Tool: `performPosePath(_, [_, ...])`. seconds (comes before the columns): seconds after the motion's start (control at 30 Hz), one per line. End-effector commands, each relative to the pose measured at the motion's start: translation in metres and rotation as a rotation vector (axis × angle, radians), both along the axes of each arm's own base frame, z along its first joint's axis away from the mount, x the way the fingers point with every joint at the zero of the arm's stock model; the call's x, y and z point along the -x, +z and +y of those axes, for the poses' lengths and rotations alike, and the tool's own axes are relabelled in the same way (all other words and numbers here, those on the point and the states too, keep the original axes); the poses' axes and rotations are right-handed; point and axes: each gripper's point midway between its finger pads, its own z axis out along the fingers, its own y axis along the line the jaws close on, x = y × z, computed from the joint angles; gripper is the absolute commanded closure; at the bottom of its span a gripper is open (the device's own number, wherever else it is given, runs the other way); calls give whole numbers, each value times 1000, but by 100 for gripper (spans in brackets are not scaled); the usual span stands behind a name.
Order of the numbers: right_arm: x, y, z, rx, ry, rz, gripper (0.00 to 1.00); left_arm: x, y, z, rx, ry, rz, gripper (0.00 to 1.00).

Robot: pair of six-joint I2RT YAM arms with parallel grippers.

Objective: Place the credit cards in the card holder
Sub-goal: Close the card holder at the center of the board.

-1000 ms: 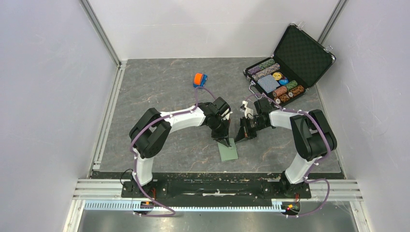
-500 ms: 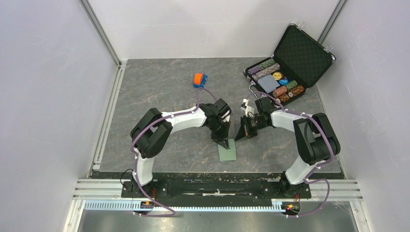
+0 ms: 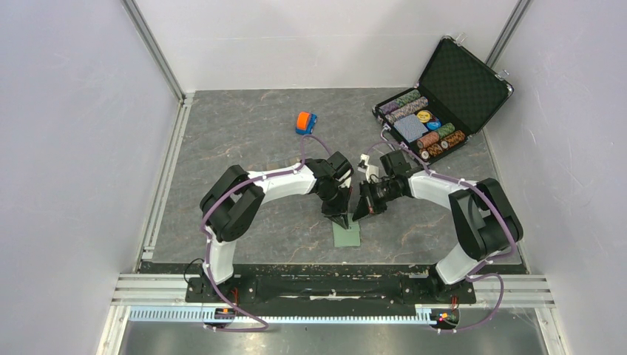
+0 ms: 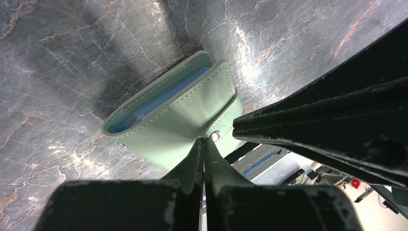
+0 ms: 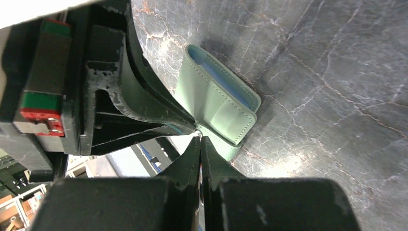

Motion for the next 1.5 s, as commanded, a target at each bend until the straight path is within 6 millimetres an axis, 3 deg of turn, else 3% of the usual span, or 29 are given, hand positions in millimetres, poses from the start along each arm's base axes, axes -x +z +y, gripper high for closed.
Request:
performPosePath(0.0, [2, 1, 4, -2, 32, -17, 100, -4, -3, -1, -10, -35, -32, 98])
performPosePath(0.5, [22, -18, 3, 87, 134, 30, 100, -5, -4, 1, -38, -34, -69, 98])
performPosePath(0.9, [-7, 10, 9, 87, 81, -118, 100, -16, 35, -20, 88, -19, -140, 98])
performPosePath(1.47, [-5, 29, 23, -39, 117, -153, 100, -4, 23, -9, 55, -22, -106, 98])
